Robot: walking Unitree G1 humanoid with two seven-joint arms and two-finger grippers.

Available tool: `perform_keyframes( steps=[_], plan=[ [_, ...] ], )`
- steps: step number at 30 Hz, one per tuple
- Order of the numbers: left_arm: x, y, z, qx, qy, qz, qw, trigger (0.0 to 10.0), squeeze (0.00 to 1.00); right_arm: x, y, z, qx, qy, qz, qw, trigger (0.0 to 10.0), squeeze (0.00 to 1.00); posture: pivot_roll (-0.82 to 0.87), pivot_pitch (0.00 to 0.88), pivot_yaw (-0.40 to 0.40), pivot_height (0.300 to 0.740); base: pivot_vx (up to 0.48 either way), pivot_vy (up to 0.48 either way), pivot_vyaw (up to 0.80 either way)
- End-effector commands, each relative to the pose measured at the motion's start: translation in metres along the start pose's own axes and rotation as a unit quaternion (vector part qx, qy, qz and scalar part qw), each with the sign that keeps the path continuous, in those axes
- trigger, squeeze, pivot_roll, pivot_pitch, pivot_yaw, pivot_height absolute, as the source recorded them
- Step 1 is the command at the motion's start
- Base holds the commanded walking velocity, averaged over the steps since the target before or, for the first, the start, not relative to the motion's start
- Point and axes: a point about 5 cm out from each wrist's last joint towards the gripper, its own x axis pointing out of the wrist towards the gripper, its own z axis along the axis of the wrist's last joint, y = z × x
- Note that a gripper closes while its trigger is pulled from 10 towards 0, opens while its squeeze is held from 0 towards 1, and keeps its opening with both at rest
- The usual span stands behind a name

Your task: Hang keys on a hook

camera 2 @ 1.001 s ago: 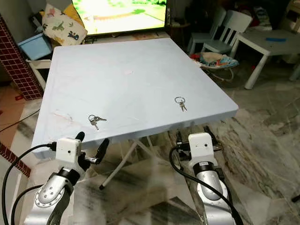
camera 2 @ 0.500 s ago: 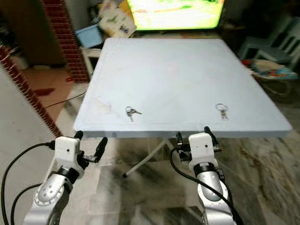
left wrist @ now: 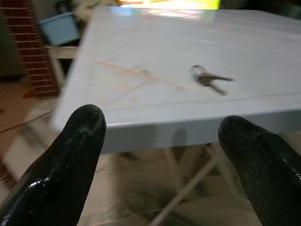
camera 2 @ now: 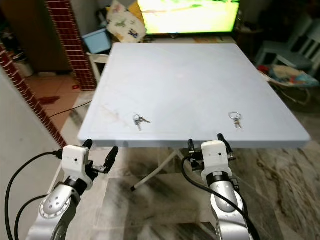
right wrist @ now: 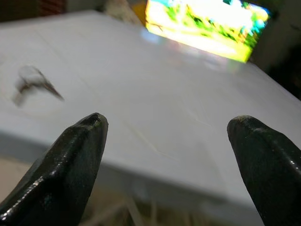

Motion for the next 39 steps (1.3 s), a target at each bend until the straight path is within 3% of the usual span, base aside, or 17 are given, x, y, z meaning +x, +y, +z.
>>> perform_keyframes(
  steps=[1,8,24,39],
  plan=[
    [0.000,0.001,0.000,0.001,0.002,0.004,1.000,10.0,0.00,0.003,-0.003,0.001,0.001,-0.003,-0.004,1.000,10.0,0.00,0.00,0.029,0.011,0.740,0.000,0.000,0.77],
    [0.004,0.003,0.003,0.001,-0.005,0.013,1.000,10.0,0.00,0.018,-0.013,0.006,0.001,-0.013,-0.024,1.000,10.0,0.00,0.01,0.030,0.014,0.740,0.000,0.000,0.77],
    [0.006,0.002,0.003,0.004,-0.002,0.009,1.000,10.0,0.00,0.020,-0.011,0.005,0.008,-0.008,-0.024,1.000,10.0,0.00,0.02,0.034,0.014,0.740,0.000,0.000,0.67],
    [0.011,0.002,0.004,0.007,0.002,0.004,1.000,10.0,0.00,0.024,-0.024,-0.001,-0.002,0.003,-0.086,0.996,10.0,0.00,0.03,0.050,0.031,0.740,0.000,0.000,0.00]
  ],
)
